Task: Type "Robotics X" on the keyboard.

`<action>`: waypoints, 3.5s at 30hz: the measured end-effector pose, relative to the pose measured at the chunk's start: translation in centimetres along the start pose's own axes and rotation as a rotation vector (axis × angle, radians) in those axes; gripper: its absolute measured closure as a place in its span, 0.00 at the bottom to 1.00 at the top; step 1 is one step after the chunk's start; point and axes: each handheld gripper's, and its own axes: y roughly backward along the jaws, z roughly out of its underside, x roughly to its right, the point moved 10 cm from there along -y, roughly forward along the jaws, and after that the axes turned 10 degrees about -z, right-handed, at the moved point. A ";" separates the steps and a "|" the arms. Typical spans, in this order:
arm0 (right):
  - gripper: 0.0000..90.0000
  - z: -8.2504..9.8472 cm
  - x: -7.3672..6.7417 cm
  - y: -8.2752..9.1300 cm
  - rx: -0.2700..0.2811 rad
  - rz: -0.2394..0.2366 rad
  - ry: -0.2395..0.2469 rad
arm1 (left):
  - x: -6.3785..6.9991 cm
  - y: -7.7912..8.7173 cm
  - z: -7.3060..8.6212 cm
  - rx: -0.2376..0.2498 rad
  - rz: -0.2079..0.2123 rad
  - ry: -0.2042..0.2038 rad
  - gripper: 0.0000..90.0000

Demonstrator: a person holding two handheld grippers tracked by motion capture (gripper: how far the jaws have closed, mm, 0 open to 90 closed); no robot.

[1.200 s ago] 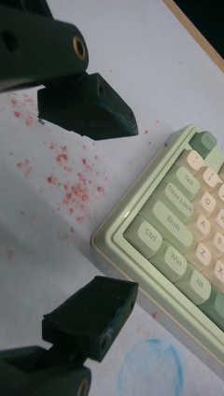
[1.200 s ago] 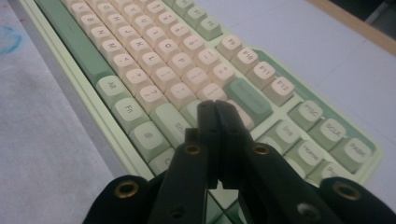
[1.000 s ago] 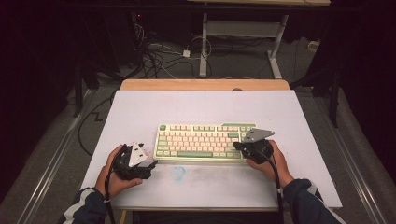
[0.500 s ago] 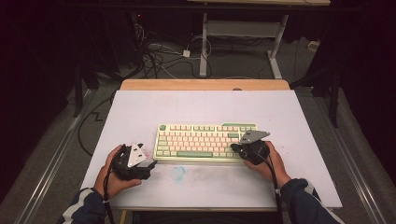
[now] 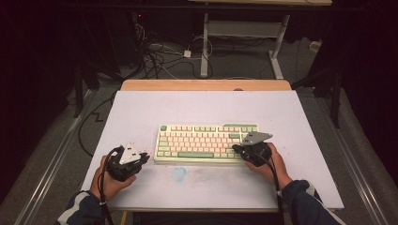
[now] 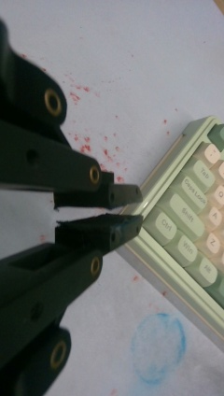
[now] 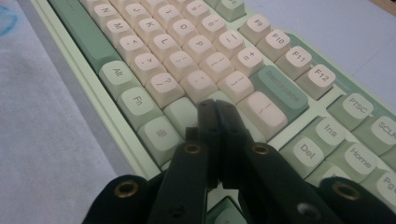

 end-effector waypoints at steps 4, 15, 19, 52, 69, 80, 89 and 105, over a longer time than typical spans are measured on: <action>1.00 0.0 0.0 0.0 0.000 0.003 -0.002 | 0.3 0.0 0.1 -0.022 0.013 -0.025 0.97; 1.00 0.0 0.0 0.0 -0.006 0.016 0.022 | 1.4 -1.6 -2.2 -0.017 0.044 -0.005 0.97; 1.00 0.0 0.0 -0.1 -0.001 0.012 0.014 | 2.8 -2.6 -3.2 -0.013 0.074 -0.020 0.97; 1.00 0.0 0.0 0.0 -0.003 0.015 0.012 | 8.1 -7.8 -1.9 -0.105 0.146 -0.122 0.97; 1.00 0.0 0.0 0.0 -0.004 0.021 0.023 | 8.0 -8.1 -1.3 -0.104 0.127 -0.145 0.97; 1.00 0.0 0.0 0.0 -0.004 0.022 0.022 | 8.0 -7.9 -1.7 -0.081 0.128 -0.142 0.96; 1.00 0.0 0.0 0.0 -0.003 0.022 0.023 | 8.1 -7.8 -1.8 -0.076 0.128 -0.144 0.96; 1.00 -0.6 -0.2 0.5 0.034 0.037 0.044 | 8.0 -7.5 -3.2 -0.017 0.124 -0.138 0.89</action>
